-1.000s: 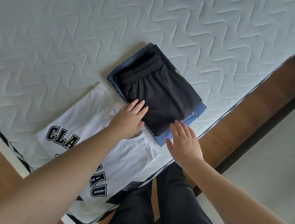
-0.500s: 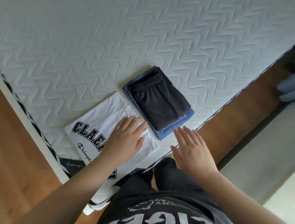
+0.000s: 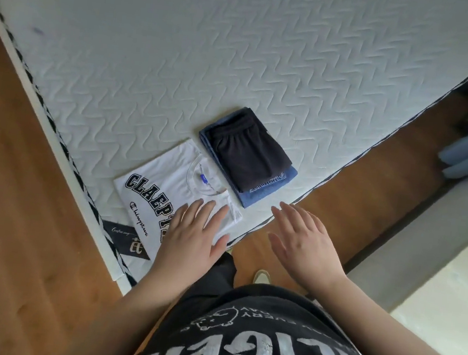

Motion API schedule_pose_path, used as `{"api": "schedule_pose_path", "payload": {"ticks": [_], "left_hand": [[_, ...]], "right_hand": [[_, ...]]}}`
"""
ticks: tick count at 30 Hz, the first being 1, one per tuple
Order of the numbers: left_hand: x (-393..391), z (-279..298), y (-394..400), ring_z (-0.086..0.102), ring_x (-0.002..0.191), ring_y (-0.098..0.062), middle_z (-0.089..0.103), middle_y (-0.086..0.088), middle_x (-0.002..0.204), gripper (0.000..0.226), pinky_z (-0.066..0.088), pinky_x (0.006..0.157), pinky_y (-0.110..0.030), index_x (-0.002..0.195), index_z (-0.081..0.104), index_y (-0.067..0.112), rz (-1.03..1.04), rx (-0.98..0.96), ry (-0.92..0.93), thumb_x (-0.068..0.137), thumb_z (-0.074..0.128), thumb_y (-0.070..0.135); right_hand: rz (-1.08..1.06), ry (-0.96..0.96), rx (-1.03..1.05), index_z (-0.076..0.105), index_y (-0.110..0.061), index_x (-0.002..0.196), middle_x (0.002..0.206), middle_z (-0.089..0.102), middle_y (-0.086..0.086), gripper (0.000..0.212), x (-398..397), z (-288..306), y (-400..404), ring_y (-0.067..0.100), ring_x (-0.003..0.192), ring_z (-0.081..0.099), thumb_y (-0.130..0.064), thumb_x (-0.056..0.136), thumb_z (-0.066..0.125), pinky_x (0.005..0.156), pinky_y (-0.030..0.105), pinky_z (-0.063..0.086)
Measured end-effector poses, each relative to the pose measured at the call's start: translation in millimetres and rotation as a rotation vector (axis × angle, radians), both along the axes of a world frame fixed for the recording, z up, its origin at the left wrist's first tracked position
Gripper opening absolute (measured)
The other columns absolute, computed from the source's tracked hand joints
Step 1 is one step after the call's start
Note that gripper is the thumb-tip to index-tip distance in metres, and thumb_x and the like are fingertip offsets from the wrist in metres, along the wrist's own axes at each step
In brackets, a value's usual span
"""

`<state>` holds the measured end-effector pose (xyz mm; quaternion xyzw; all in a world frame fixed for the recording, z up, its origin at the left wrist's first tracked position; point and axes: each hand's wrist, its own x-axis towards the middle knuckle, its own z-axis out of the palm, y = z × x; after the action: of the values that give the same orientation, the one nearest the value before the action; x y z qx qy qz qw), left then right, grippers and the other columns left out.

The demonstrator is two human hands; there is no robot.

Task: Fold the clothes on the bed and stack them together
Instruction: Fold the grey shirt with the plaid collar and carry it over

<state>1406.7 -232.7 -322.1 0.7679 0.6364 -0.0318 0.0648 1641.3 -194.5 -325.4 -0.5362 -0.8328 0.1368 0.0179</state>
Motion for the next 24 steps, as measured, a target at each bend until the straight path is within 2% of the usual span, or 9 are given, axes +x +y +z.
{"api": "schedule_pose_path", "payload": {"ticks": [7,13,17,20,24], "left_hand": [[32.7,29.4,-50.8,0.049,0.13,-0.031,0.056,-0.007,0.137,0.055,0.04,0.108,-0.048,0.141,0.051,0.017,0.127,0.009,-0.006,0.097,0.036,0.046],[4.1,36.0,-99.8,0.05,0.13,-0.031,0.057,-0.005,0.137,0.055,0.041,0.107,-0.047,0.139,0.054,0.017,0.298,0.018,0.02,0.096,0.037,0.046],[-15.1,40.3,-127.4,0.051,0.129,-0.031,0.058,-0.005,0.137,0.056,0.042,0.105,-0.048,0.139,0.055,0.019,0.429,0.021,0.014,0.095,0.035,0.047],[-30.3,46.2,-151.1,0.047,0.134,-0.029,0.053,-0.004,0.143,0.057,0.039,0.108,-0.047,0.144,0.047,0.022,0.513,-0.003,0.007,0.097,0.03,0.049],[-52.6,54.6,-186.5,0.054,0.127,-0.029,0.058,-0.005,0.138,0.054,0.045,0.101,-0.047,0.139,0.054,0.019,0.637,0.025,-0.01,0.095,0.035,0.043]], "right_hand": [[0.103,0.0,-0.034,0.043,-0.017,0.147,0.148,0.046,0.004,0.055,19.7,10.7,-24.4,0.024,0.138,0.041,-0.045,0.1,0.04,0.115,0.04,0.029],[0.244,0.075,0.016,0.057,-0.01,0.134,0.133,0.06,0.01,0.049,-13.5,21.4,-33.0,0.031,0.124,0.056,-0.037,0.094,0.059,0.103,0.045,0.045],[0.35,0.082,0.001,0.052,-0.013,0.14,0.14,0.055,0.008,0.051,-41.5,23.4,-39.6,0.028,0.13,0.051,-0.04,0.097,0.051,0.107,0.044,0.041],[0.431,0.076,0.011,0.053,-0.011,0.139,0.139,0.056,0.008,0.05,-66.3,23.7,-49.4,0.028,0.129,0.051,-0.038,0.096,0.055,0.106,0.044,0.041],[0.562,0.048,0.009,0.05,-0.012,0.142,0.142,0.053,0.008,0.051,-113.2,25.5,-70.0,0.029,0.131,0.049,-0.036,0.097,0.053,0.11,0.043,0.037]]}}
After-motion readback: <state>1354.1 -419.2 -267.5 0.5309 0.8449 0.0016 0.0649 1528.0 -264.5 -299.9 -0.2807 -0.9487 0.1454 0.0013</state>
